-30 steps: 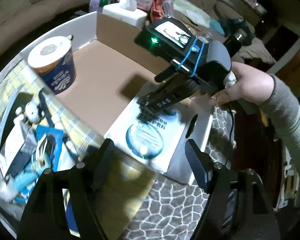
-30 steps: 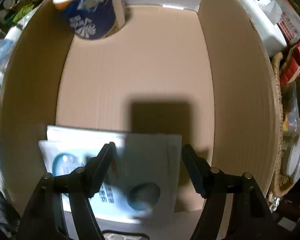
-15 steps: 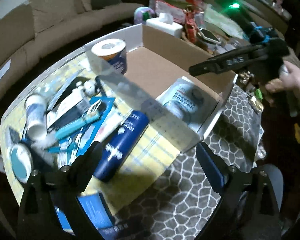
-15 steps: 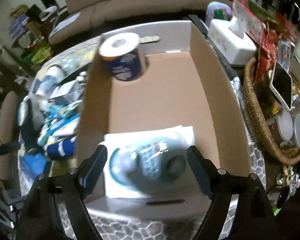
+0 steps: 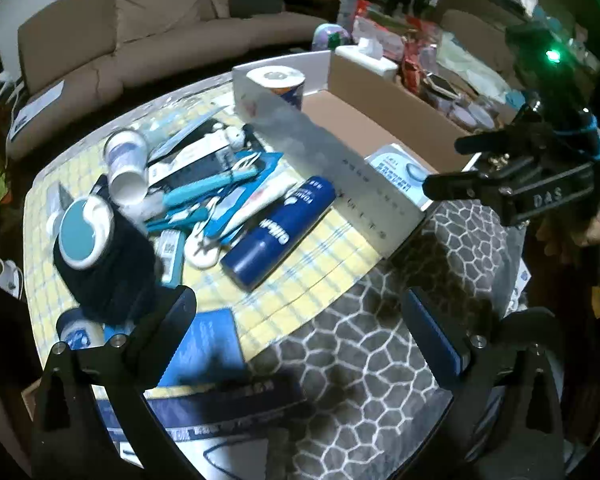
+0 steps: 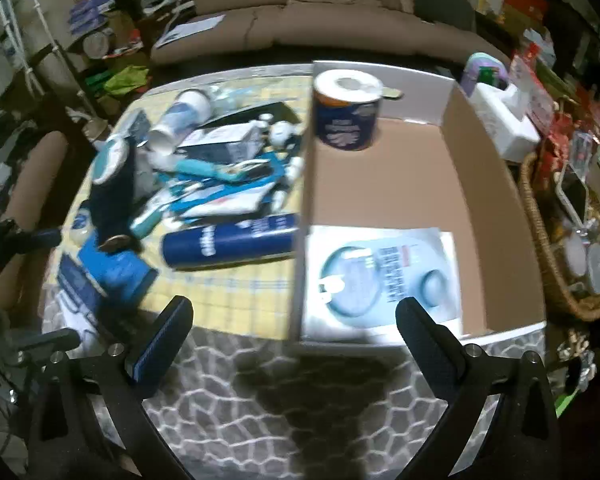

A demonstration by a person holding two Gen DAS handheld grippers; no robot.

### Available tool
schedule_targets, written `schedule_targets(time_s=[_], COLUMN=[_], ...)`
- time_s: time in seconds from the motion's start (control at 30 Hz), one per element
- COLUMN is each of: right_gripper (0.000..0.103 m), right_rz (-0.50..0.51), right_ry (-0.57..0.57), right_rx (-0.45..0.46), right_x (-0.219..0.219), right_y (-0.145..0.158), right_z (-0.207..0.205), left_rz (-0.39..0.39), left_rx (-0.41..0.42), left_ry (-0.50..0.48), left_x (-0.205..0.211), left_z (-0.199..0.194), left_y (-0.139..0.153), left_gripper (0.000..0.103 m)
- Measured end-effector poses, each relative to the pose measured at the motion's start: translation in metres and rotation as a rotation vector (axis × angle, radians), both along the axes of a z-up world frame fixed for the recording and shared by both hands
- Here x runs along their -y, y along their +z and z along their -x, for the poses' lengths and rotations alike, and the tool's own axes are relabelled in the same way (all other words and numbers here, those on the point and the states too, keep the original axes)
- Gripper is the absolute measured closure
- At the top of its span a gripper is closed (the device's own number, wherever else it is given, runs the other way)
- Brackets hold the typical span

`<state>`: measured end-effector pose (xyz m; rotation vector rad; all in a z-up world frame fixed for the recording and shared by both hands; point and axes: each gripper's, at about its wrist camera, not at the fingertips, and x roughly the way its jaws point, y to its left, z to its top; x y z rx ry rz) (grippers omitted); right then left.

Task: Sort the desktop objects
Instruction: 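Withdraw the right tool up and away from the box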

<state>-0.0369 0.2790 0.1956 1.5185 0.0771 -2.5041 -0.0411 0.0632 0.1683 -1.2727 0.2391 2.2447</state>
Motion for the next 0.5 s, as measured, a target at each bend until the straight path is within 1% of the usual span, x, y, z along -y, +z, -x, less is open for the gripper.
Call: schedule_targets(time_s=[0.13,0.27,0.33,0.4,0.5], right_gripper=[0.0,0.0,0.0,0.0,0.0], right_rz=[0.013,0.036,0.048,0.064,0.078], right_ry=[0.023,0.041,0.055,0.08,0.133], right_rx=[-0.005,-0.023,-0.043,-0.057,-0.062], right_x=[0.023,0.042,0.053,0.064,0.086], right_y=[-0.003,-0.005,-0.007,-0.011,-0.027], right_z=[-0.009,-0.017,-0.023,-0.029,-0.04], left_rz=[0.002,-0.027,-0.043,-0.079,-0.104], left_rx=[-0.005,-0.002,0.001,0.012,0.028], left_ry=[0.027,0.067,0.11,0.164,0.265], left_x=[0.018,0.047,0.071,0.1,0.145], left_z=[-0.008,-0.015,-0.018,-0.022,-0.032], left_y=[-0.002,-0.006,-0.011,-0.018,-0.036], left_gripper=[0.0,0.0,0.0,0.0,0.0])
